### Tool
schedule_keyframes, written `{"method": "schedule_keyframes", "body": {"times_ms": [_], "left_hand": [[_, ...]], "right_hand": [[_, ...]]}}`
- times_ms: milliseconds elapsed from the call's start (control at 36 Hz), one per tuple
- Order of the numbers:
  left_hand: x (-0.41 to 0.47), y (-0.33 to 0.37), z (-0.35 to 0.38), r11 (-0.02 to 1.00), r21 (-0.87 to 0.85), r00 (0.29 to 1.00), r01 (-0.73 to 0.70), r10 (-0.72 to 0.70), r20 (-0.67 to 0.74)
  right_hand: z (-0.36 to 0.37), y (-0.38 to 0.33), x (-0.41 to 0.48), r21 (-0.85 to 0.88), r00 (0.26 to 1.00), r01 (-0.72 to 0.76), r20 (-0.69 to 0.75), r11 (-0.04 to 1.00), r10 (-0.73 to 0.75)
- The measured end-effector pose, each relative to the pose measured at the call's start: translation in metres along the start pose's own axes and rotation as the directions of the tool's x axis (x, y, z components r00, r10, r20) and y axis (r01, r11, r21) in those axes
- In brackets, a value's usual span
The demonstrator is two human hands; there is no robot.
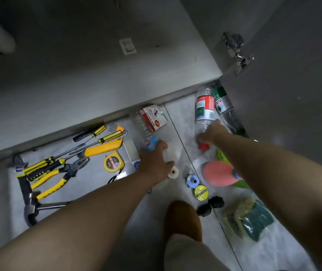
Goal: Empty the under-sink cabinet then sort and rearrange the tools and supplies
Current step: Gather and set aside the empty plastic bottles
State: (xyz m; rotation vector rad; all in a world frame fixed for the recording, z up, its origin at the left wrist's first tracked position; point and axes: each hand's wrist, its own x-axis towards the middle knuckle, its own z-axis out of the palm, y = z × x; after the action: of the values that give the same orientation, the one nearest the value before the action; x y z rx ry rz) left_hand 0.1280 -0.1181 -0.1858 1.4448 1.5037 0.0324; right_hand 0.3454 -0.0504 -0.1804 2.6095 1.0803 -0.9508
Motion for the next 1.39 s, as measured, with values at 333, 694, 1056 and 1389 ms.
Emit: {"method": "schedule_keyframes", "body": {"times_ms": [333, 694, 1056, 1389], "left_hand": [[-0.039, 0.017, -0.027, 0.941, -0.327, 0.996, 0.087, -0.071, 0.062], [-0.157, 0.115, -0.094, 0.978, -0.201, 0.956, 0.05, 0.011, 0.292], [-0.286, 0.246, -0.063, 0.949, 0.101, 0.912, -0.298, 0.252, 0.325], [-0.366, 0.295, 0.066, 0.763, 0.204, 0.785, -0.613, 0.558, 0.271]], "right_hand": [[0.005, -0.024, -0.064, 0.554, 0.973, -0.055, 0.216, 0.831, -0.08], [-0.126, 0.079, -0.224, 0.155, 0.857, 0.469, -0.32, 0.87, -0.405], [-0.215, 0.255, -0.406, 0.208, 0.615, 0.636, -0.718, 0.743, -0.325], [-0.22, 0.436, -0.495, 0.325, 0.676, 0.427, -0.734, 0.844, -0.059]]}}
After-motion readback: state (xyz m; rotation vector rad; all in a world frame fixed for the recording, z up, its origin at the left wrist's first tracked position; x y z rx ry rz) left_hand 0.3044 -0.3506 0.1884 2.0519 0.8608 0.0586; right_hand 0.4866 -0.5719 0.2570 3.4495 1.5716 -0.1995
